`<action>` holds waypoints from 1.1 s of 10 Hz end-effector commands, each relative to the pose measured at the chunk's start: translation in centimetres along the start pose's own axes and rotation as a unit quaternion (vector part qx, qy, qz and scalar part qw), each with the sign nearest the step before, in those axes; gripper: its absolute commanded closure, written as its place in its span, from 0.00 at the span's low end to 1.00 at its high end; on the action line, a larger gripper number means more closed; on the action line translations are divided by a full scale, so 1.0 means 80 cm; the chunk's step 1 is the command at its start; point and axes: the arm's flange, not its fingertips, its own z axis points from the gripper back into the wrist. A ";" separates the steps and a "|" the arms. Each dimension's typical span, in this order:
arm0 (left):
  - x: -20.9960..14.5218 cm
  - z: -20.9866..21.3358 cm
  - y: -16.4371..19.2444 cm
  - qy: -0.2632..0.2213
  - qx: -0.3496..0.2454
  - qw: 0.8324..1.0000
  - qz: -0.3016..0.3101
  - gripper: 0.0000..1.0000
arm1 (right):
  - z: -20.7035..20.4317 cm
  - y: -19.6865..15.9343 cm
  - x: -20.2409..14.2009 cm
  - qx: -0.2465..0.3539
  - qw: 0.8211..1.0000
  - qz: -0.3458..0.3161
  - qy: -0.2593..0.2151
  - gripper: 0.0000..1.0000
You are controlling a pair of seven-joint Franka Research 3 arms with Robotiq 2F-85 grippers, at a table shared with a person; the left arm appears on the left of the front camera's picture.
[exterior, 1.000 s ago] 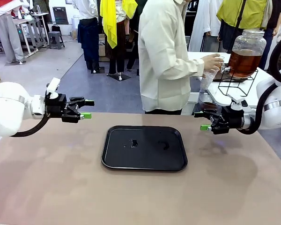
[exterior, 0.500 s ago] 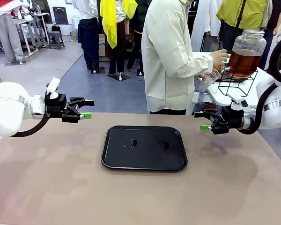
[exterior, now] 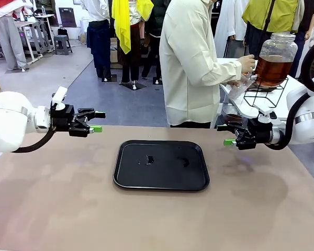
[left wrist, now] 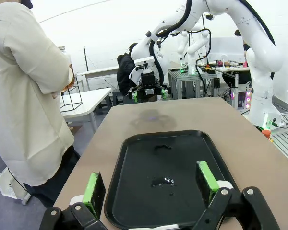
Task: Pour the drink into the iced cup.
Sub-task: Open the gripper to release the iced cup you were holding.
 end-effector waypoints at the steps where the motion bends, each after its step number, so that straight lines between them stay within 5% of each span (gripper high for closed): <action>1: 0.005 -0.001 0.000 -0.001 0.003 1.000 -0.002 0.00 | -0.002 0.000 0.003 0.001 1.000 -0.002 0.002 0.00; 11: 0.005 -0.001 0.000 -0.001 0.003 1.000 -0.002 0.00 | -0.002 0.000 0.003 0.001 1.000 -0.002 0.002 0.00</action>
